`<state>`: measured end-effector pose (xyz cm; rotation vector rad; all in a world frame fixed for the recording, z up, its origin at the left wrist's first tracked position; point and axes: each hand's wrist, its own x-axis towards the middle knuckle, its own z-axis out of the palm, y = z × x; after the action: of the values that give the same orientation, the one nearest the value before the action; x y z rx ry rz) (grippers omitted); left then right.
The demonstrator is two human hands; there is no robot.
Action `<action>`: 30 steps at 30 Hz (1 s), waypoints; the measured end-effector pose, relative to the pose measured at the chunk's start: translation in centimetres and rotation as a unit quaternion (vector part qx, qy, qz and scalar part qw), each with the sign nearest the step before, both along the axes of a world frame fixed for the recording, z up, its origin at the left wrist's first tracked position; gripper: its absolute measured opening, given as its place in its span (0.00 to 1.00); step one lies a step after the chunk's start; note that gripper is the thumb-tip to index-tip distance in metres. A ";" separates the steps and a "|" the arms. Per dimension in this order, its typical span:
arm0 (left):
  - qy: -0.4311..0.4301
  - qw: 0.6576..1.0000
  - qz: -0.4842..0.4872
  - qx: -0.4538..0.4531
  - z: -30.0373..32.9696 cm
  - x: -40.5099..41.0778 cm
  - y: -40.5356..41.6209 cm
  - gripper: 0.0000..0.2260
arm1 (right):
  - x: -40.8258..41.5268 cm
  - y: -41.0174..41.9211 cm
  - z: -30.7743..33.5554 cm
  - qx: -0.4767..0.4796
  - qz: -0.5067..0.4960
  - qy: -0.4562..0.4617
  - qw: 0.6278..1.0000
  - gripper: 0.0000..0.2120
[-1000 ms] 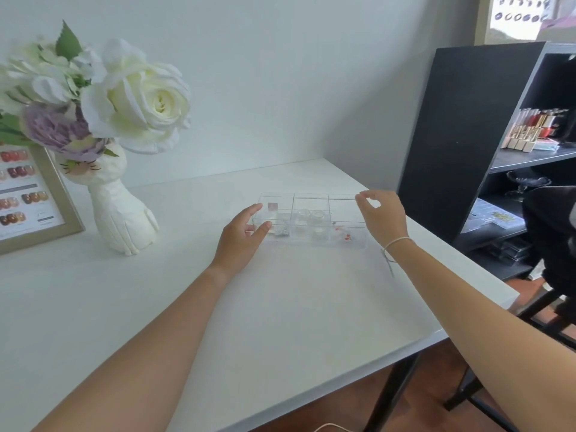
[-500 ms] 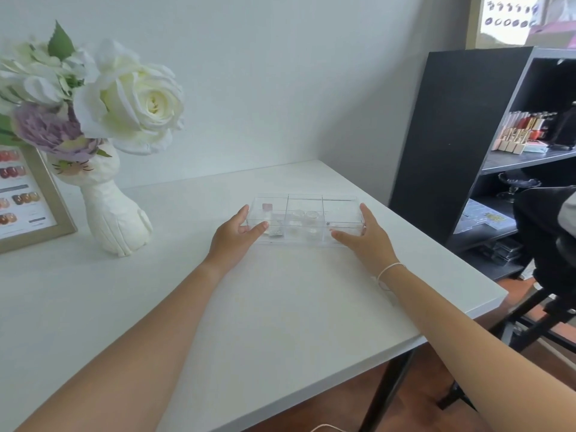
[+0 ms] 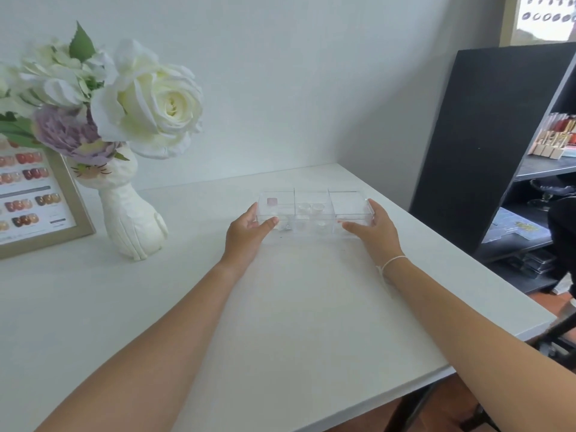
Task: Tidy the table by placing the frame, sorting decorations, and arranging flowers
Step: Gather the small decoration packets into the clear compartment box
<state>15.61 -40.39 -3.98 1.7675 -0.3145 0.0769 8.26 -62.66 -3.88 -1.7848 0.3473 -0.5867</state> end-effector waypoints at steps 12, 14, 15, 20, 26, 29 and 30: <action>-0.017 0.999 0.047 -0.013 0.0 7.6 -3.2 0.24 | 10.6 -3.1 0.1 0.006 0.029 -0.027 0.999 0.36; -0.013 0.998 0.055 -0.015 0.0 9.2 -3.7 0.25 | 12.5 -3.6 0.1 0.003 0.032 -0.031 0.999 0.36; -0.012 0.998 0.063 -0.020 0.0 9.9 -3.9 0.26 | 13.4 -3.8 0.1 0.000 0.035 -0.033 0.999 0.36; -0.021 0.995 0.101 -0.018 -0.2 13.2 -4.6 0.26 | 17.9 -4.4 0.2 -0.014 0.051 -0.031 0.998 0.36; -0.022 0.991 0.127 -0.038 -0.3 15.9 -5.0 0.28 | 21.9 -5.0 0.2 -0.017 0.065 -0.028 0.997 0.35; -0.026 0.990 0.132 -0.034 -0.4 16.8 -5.0 0.26 | 23.2 -5.2 0.2 -0.021 0.076 -0.026 0.997 0.34; -0.026 0.990 0.136 -0.031 -0.3 17.0 -5.0 0.26 | 23.5 -5.2 0.2 -0.020 0.079 -0.025 0.996 0.34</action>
<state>32.58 -45.44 -4.30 1.7399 -0.1059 0.3243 31.80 -67.88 -3.71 -1.8140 0.1595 -0.5283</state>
